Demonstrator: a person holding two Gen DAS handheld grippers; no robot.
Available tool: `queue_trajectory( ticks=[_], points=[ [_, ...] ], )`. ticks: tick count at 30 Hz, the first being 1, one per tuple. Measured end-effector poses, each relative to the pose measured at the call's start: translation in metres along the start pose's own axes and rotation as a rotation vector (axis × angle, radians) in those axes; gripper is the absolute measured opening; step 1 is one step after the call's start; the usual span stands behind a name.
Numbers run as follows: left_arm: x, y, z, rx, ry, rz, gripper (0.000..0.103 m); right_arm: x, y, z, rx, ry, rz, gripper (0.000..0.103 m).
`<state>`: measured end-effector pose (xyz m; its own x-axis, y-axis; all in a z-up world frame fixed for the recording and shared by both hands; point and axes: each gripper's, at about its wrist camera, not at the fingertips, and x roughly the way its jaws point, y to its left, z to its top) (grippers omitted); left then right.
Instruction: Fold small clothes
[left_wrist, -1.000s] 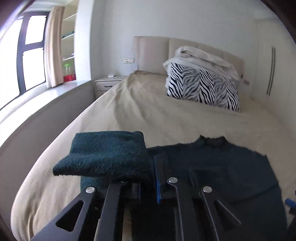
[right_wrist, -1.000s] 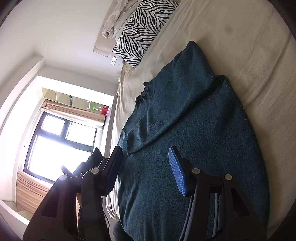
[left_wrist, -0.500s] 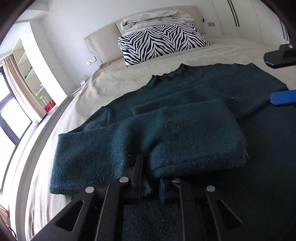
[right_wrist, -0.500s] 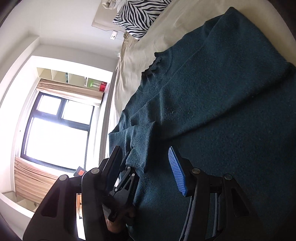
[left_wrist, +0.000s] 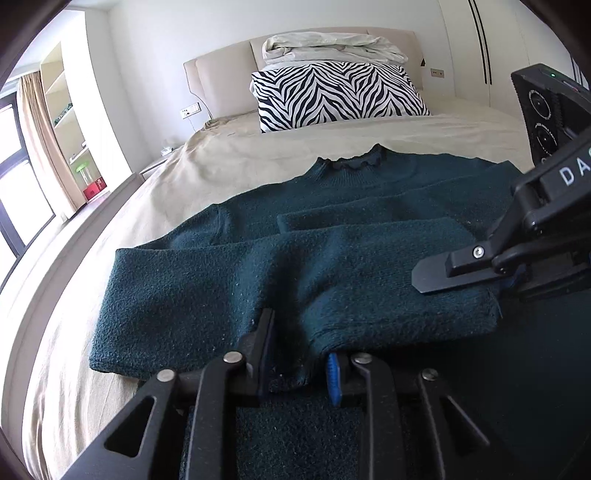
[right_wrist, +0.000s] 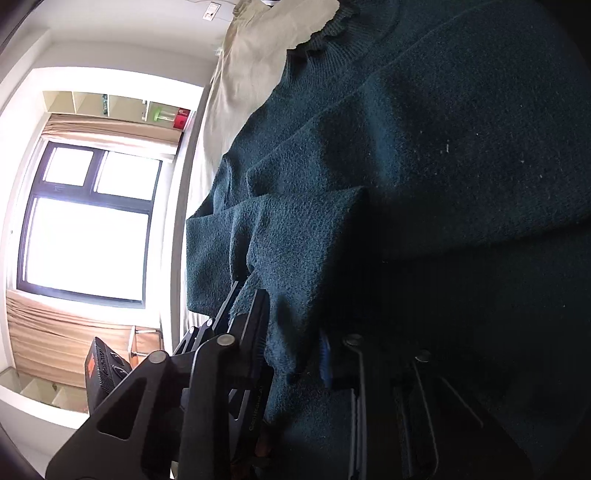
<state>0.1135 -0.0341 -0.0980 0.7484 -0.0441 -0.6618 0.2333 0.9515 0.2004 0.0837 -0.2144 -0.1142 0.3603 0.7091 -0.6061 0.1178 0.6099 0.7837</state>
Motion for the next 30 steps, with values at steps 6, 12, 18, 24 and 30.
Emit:
queue_trajectory(
  ticks=[6,12,18,24,30],
  points=[
    [-0.027,0.034,-0.01,-0.199,-0.025,-0.087,0.061,-0.041,0.013,0.03,-0.069,-0.108,-0.044,0.007],
    [-0.029,0.055,-0.033,-0.305,0.036,-0.112,0.061,-0.076,-0.007,0.069,-0.065,-0.156,-0.154,0.007],
    [-0.033,0.069,-0.046,-0.375,0.035,-0.127,0.057,-0.092,-0.048,0.085,-0.023,-0.173,-0.25,0.007],
    [-0.038,0.074,-0.047,-0.398,0.036,-0.144,0.047,-0.099,-0.069,0.084,-0.013,-0.189,-0.268,0.007],
    [-0.049,0.099,-0.032,-0.49,-0.009,-0.189,0.038,-0.088,-0.068,0.083,-0.05,-0.177,-0.302,0.007]
  ],
)
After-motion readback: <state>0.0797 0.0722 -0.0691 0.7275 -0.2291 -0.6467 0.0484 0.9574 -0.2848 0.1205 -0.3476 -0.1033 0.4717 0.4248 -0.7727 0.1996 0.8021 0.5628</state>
